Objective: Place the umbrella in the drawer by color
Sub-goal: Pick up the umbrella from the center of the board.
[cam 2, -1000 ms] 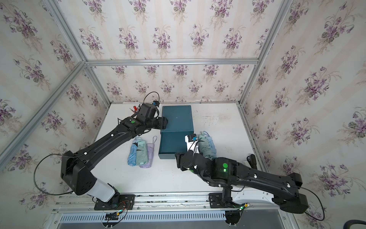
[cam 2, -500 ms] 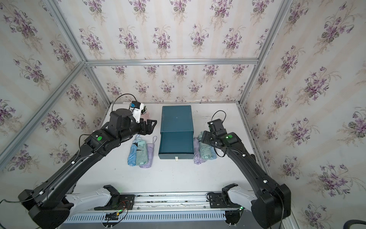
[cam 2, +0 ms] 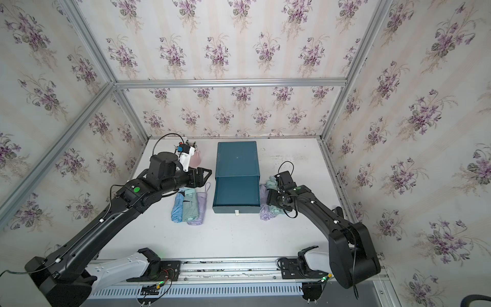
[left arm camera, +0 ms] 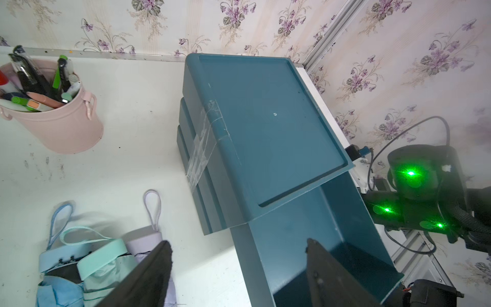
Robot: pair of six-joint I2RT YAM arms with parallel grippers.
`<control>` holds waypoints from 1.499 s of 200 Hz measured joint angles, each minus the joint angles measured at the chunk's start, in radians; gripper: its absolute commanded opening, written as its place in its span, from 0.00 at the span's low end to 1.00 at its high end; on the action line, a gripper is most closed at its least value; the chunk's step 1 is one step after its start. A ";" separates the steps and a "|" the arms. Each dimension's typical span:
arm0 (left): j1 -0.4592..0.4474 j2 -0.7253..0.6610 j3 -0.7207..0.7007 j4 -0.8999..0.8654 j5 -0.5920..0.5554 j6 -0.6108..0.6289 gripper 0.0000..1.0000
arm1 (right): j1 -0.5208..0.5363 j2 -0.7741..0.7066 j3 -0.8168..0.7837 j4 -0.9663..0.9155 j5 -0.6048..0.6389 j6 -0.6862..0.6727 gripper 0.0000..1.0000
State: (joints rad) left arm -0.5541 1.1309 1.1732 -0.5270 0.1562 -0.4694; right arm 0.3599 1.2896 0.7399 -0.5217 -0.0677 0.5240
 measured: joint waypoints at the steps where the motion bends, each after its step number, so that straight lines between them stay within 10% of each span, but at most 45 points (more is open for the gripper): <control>1: 0.000 0.001 0.000 0.000 0.001 0.000 0.78 | 0.000 0.000 0.000 0.000 0.000 0.000 0.57; 78: 0.000 0.027 0.012 -0.001 0.026 -0.010 0.81 | 0.000 -0.111 0.046 -0.057 0.031 0.018 0.16; 151: 0.000 0.045 0.071 0.026 0.121 -0.022 0.88 | 0.037 -0.321 0.269 0.006 -0.040 -0.017 0.19; 225: 0.001 0.076 0.055 0.254 0.397 -0.125 0.95 | 0.516 -0.148 0.475 0.175 -0.072 -0.006 0.18; 300: -0.002 0.092 0.042 0.280 0.434 -0.188 0.60 | 0.620 -0.081 0.511 0.161 0.069 -0.033 0.25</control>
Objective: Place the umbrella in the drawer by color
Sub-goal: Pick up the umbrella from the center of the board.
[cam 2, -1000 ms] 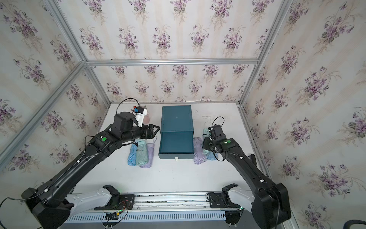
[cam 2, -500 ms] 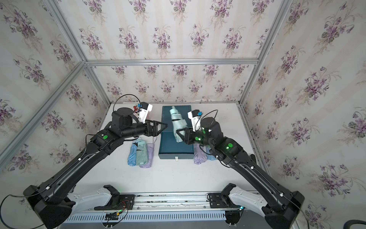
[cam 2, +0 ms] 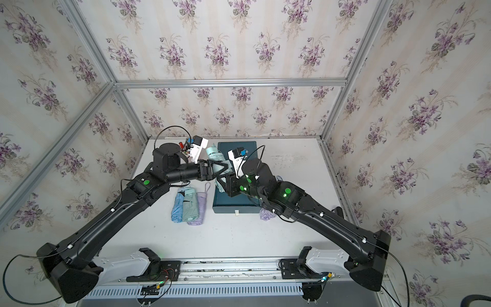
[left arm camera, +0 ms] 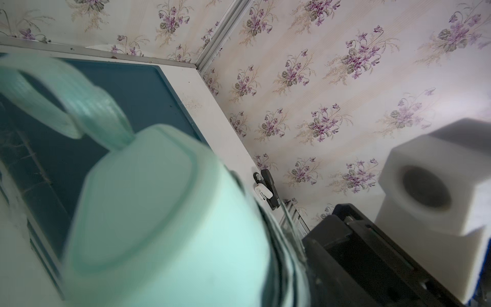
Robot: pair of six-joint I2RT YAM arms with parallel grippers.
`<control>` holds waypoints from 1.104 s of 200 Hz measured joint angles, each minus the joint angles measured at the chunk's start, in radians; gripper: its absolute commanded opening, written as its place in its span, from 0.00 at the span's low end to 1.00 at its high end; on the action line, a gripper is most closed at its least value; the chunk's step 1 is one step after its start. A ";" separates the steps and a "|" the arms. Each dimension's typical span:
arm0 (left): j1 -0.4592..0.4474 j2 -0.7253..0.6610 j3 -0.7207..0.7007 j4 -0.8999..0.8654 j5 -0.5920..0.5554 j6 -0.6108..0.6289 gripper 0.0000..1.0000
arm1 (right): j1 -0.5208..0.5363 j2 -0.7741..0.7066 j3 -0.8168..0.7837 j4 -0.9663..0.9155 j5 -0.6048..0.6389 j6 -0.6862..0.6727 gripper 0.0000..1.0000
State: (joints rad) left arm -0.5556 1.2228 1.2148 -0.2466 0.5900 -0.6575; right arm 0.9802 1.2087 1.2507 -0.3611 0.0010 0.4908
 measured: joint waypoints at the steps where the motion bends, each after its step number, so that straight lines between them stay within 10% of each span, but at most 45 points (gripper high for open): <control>1: 0.000 0.000 0.000 0.001 0.000 0.000 0.58 | 0.000 0.000 0.000 0.000 0.002 0.000 0.25; 23: 0.000 0.011 0.000 0.013 0.008 -0.037 0.40 | 0.006 -0.002 -0.010 -0.002 0.035 0.000 0.33; 60: 0.004 0.021 -0.006 0.040 0.016 -0.084 0.30 | 0.007 -0.005 0.003 -0.034 0.061 0.030 0.73; 96: 0.040 0.024 -0.050 0.114 0.075 -0.148 0.18 | -0.107 -0.074 -0.002 -0.045 -0.086 0.089 0.82; 166: 0.056 0.036 -0.195 0.655 0.334 -0.426 0.08 | -0.274 -0.145 -0.128 0.040 -0.501 0.196 0.74; 221: 0.056 0.027 -0.211 0.730 0.384 -0.452 0.05 | -0.277 -0.153 -0.142 0.123 -0.598 0.223 0.33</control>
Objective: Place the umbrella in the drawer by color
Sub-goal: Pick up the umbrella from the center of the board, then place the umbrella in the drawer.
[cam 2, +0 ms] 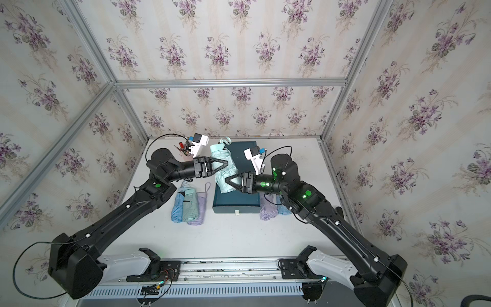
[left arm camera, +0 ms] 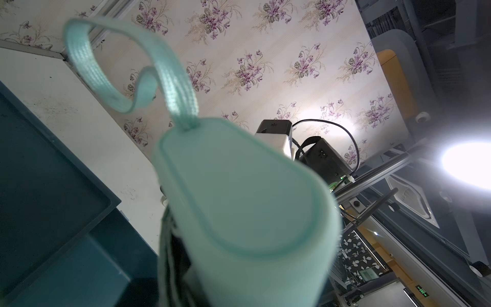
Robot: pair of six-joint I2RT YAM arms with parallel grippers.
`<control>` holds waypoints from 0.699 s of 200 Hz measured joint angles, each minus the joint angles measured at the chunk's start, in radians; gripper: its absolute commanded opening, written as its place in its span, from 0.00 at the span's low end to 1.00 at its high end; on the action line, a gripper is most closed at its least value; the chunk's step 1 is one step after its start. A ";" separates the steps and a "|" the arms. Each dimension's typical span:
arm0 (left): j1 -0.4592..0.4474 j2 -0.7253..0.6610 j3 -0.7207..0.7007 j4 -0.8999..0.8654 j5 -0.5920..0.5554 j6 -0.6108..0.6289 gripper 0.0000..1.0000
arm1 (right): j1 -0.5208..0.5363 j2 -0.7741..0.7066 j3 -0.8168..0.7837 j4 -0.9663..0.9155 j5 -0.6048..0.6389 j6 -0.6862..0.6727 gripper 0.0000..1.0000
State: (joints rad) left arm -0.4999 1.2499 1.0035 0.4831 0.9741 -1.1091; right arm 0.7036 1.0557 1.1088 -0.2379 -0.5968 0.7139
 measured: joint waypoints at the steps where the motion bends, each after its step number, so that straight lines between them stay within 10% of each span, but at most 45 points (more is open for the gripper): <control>1: 0.000 -0.001 0.000 -0.003 0.000 0.003 0.05 | 0.000 0.000 0.000 0.000 0.000 0.000 0.32; 16: 0.000 -0.014 0.003 -0.053 -0.004 0.042 0.16 | 0.000 -0.005 0.003 -0.009 -0.011 -0.003 0.18; 35: -0.005 -0.029 0.029 -0.167 -0.027 0.107 0.61 | 0.000 -0.010 0.009 -0.033 -0.013 -0.017 0.02; 46: -0.010 -0.039 0.052 -0.251 -0.053 0.168 0.70 | 0.000 -0.011 0.014 -0.047 -0.014 -0.026 0.00; 140: 0.010 0.022 0.262 -0.937 -0.607 0.542 0.79 | 0.149 -0.002 0.143 -0.484 0.169 0.032 0.00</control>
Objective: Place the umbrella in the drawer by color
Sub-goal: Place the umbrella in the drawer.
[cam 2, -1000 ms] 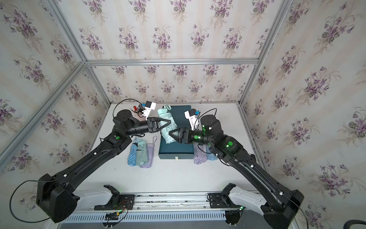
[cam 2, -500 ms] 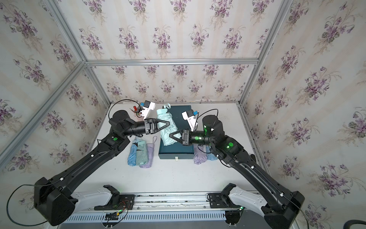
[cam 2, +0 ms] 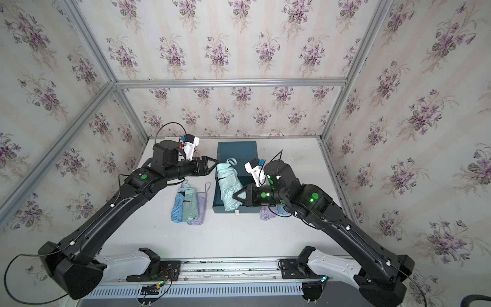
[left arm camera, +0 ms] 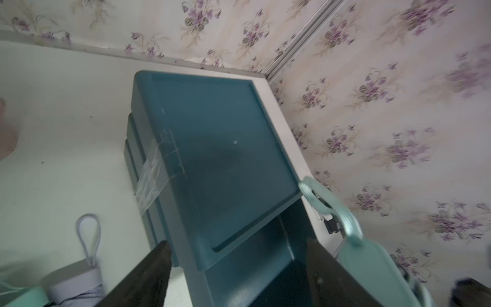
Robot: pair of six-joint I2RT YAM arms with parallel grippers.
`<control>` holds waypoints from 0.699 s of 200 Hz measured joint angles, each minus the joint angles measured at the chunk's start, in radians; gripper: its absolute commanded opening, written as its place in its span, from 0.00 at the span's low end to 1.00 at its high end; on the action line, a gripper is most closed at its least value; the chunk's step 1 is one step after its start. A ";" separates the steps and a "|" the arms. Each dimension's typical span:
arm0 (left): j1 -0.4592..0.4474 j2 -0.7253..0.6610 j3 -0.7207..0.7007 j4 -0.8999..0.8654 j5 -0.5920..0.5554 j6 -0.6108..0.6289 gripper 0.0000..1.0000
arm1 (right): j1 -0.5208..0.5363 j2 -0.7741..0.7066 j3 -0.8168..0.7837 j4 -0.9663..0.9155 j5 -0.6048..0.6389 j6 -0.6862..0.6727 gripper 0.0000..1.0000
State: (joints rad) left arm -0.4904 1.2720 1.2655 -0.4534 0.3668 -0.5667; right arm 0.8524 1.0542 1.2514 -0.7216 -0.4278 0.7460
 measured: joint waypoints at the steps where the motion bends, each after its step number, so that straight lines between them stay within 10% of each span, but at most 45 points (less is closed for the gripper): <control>1: -0.001 0.004 0.000 -0.003 0.000 0.002 0.79 | 0.002 0.002 -0.001 -0.004 -0.004 0.003 0.00; 140: -0.001 0.233 0.071 -0.094 -0.072 0.082 0.76 | -0.048 0.280 0.165 -0.224 -0.058 0.118 0.00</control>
State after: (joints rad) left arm -0.4911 1.5055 1.3365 -0.5476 0.2947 -0.4843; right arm 0.8047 1.3338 1.4166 -0.9459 -0.4862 0.8639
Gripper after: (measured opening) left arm 0.756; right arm 0.118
